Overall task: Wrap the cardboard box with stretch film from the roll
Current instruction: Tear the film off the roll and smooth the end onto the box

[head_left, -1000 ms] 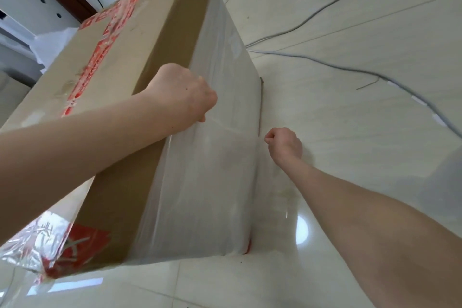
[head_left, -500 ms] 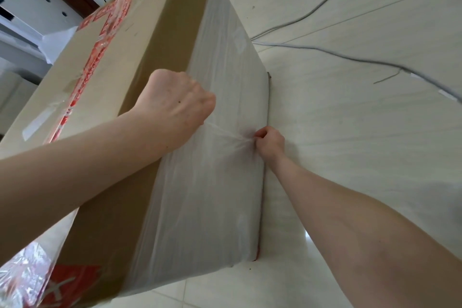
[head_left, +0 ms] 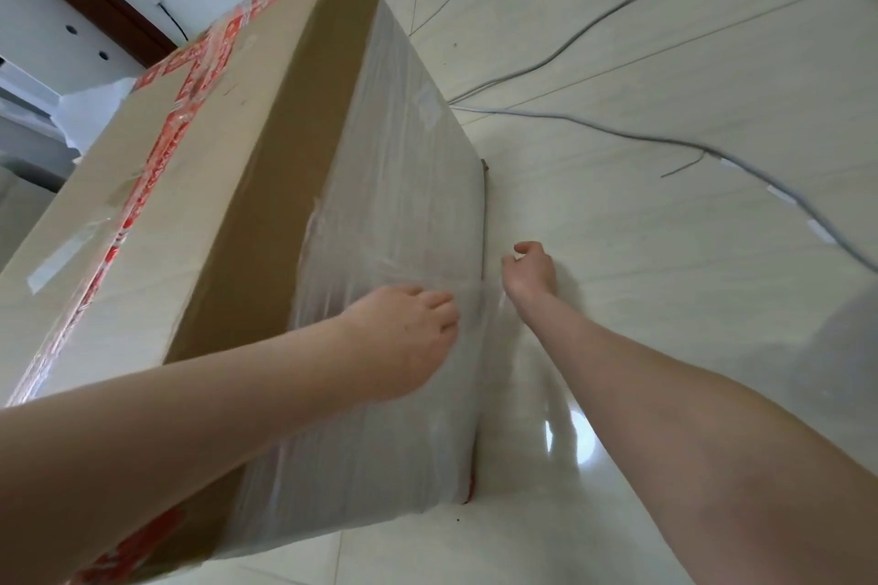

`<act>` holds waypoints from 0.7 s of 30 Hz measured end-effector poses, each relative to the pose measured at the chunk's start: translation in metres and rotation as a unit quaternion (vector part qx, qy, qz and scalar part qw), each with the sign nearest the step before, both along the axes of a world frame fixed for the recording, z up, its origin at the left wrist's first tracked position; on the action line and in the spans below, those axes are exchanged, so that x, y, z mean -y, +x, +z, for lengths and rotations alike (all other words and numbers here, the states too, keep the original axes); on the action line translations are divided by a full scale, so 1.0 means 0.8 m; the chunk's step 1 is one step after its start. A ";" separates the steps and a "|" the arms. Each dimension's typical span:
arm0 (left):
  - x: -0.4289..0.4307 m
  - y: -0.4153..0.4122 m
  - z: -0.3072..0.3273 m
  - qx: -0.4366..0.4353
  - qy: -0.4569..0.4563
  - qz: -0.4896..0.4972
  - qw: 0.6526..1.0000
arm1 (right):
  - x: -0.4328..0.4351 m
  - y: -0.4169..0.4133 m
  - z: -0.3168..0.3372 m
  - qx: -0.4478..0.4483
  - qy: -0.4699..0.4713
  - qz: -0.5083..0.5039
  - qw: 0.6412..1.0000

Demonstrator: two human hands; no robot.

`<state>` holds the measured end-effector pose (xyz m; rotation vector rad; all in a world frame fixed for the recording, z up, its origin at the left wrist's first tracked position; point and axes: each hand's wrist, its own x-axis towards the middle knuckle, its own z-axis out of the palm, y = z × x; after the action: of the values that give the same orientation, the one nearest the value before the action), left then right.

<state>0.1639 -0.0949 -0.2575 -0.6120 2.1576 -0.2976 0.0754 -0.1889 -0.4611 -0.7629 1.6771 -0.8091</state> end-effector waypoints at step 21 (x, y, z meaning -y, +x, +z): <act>0.035 0.014 0.018 0.274 -0.007 0.072 0.959 | -0.081 0.118 0.018 0.150 -0.100 0.083 0.980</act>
<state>0.1747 -0.1231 -0.2433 -0.6067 1.5725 -0.3561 0.1696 -0.1245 -0.4467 -0.8598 1.2597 -0.9329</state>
